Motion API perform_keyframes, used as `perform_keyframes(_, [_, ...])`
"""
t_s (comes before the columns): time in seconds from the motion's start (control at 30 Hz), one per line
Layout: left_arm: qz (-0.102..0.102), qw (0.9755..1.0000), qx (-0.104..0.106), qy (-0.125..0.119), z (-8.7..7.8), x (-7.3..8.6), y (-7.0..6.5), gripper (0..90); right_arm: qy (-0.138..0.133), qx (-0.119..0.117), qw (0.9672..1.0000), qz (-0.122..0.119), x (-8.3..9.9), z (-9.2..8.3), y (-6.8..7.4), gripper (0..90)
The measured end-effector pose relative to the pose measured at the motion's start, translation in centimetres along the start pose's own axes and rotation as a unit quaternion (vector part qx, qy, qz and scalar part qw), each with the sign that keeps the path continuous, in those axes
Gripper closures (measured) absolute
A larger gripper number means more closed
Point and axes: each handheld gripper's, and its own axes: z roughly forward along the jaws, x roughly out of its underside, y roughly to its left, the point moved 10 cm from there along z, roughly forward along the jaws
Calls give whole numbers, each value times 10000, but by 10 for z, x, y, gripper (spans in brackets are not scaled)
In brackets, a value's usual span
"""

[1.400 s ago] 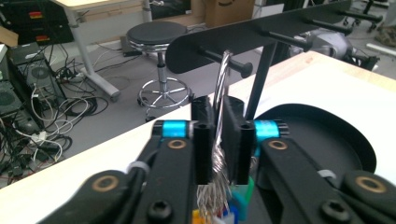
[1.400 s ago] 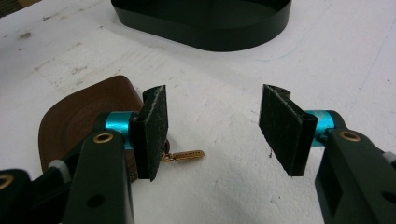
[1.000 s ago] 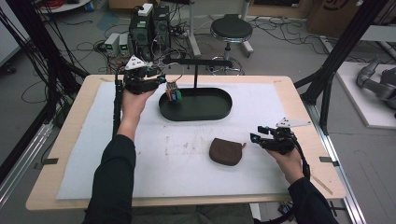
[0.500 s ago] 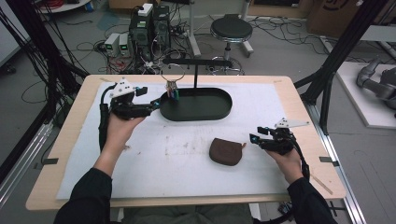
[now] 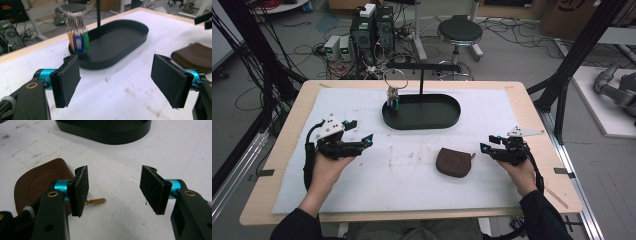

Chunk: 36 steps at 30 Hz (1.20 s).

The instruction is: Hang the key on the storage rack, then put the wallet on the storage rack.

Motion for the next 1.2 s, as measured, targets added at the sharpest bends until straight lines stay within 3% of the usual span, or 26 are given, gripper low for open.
perform_keyframes(0.27, [-175, 9998, -126, -46, -14, 22, 7, 221, -36, -7, 10000, -13, 0, -2, 0, 401])
perform_keyframes(0.57, [-60, 9993, -247, -266, -14, 20, 9, 220, 8, -24, 10000, 30, 2, -3, 1, 401])
perform_keyframes(0.87, [-19, 9996, -193, -220, -10, 23, 4, 221, 219, -144, 9996, 73, 7, 7, 4, 410])
perform_keyframes(1.0, [-4, 9996, -175, -207, -10, 23, 4, 221, 351, -300, 9989, 120, 10, 14, 7, 415])
perform_keyframes(1.2, [2, 9996, -184, -202, -12, 23, 2, 221, 537, -659, 9964, 64, 11, 25, 23, 433])
